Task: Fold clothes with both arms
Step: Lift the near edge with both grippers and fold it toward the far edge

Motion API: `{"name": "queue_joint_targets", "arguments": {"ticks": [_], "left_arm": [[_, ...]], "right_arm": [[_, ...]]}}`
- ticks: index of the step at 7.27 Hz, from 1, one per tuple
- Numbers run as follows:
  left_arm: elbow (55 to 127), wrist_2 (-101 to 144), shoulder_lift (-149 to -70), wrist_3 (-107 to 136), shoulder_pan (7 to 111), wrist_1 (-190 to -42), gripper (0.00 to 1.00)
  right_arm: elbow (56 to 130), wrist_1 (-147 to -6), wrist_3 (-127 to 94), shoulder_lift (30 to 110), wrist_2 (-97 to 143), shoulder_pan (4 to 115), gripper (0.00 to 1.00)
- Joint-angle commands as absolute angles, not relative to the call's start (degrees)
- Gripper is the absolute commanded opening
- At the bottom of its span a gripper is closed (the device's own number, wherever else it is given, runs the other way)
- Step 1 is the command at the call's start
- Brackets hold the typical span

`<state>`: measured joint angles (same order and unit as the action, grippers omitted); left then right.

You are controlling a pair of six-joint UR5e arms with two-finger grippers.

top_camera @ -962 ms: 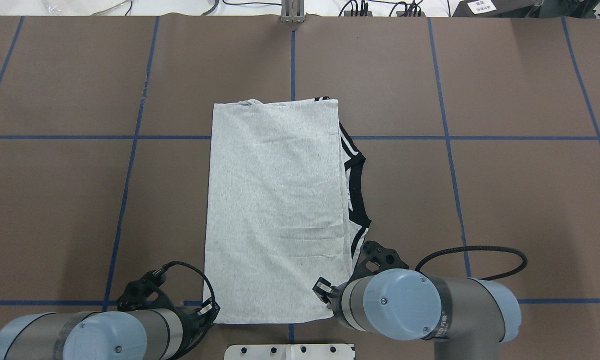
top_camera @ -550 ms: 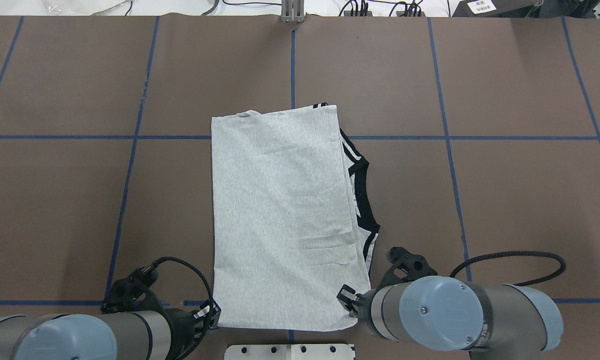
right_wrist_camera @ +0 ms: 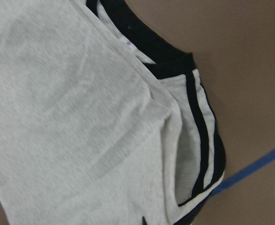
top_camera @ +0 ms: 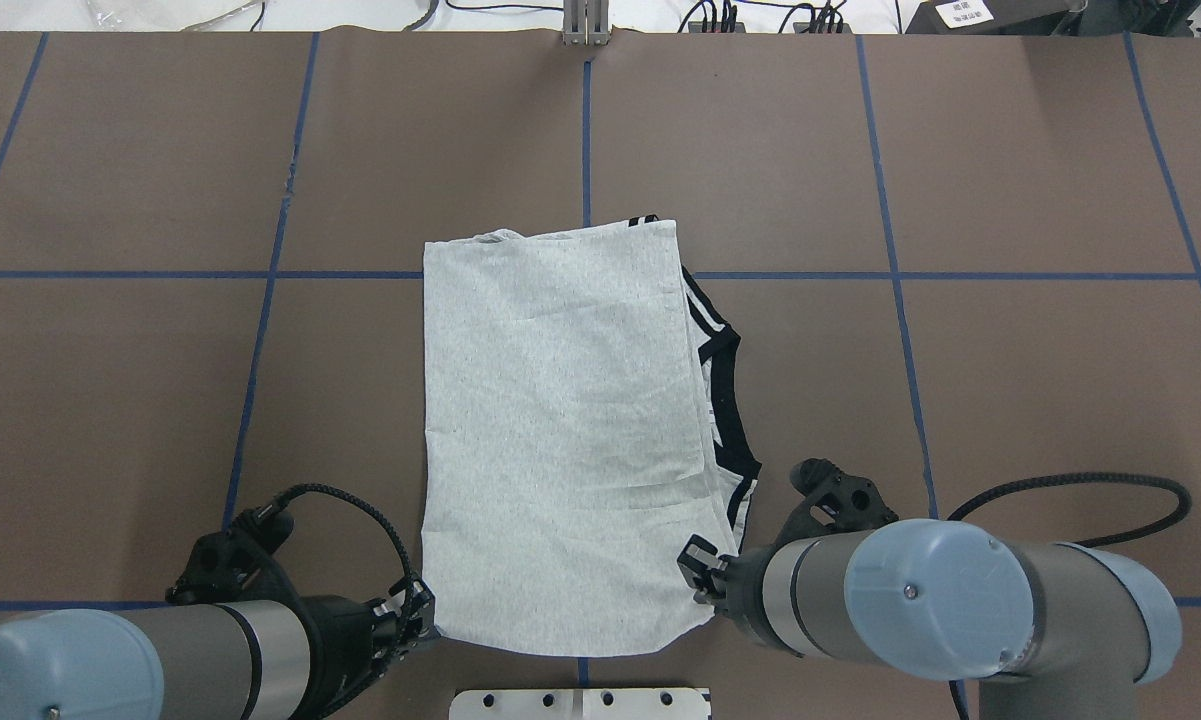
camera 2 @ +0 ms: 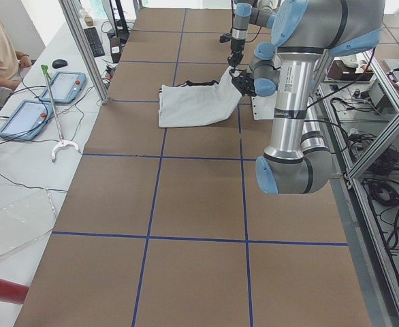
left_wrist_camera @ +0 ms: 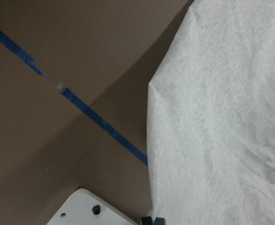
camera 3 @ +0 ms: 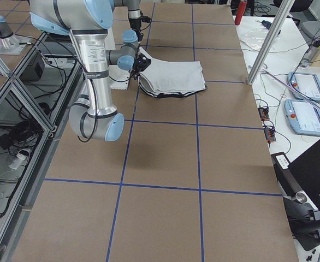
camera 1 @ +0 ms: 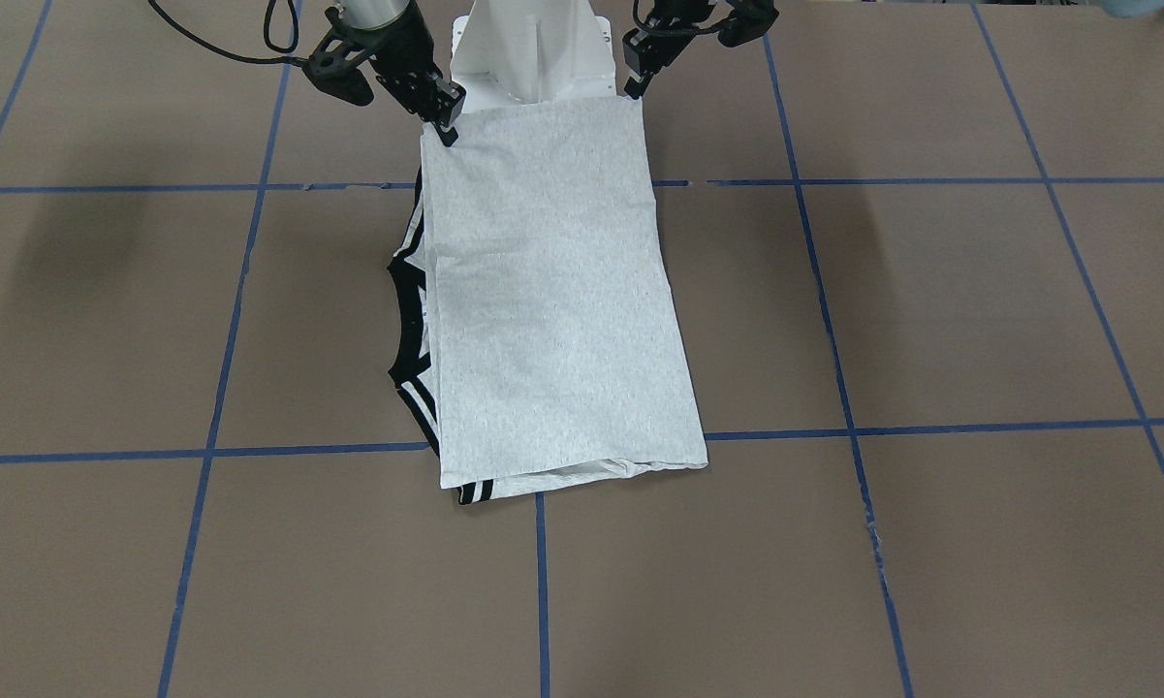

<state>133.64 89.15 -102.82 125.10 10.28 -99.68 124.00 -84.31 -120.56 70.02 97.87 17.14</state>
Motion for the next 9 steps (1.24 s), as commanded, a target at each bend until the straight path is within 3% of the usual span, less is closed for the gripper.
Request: {"name": "queue_joint_targets", "arguments": {"ticks": [1,5,8,9], "left_arm": [[131.24,89.91,-105.72,118.23,18.25,-99.67,0.00],[115.08,92.46,-113.55,105.58,31.00,-104.48,0.00],[102.69,92.99,-116.79,100.31,34.88,-113.54,0.00],[99.18,92.90,-117.94,98.54,35.24,-115.12,0.00]], "right_arm": [[115.10,-84.03,-120.15,61.74,105.26,28.86,0.00],[97.42,-83.50,-116.28,49.78,108.17,36.45,0.00],[85.38,-74.40,-112.06,47.73,109.51,38.76,0.00],[82.12,-73.75,-111.80,46.25,109.60,39.02,0.20]]}}
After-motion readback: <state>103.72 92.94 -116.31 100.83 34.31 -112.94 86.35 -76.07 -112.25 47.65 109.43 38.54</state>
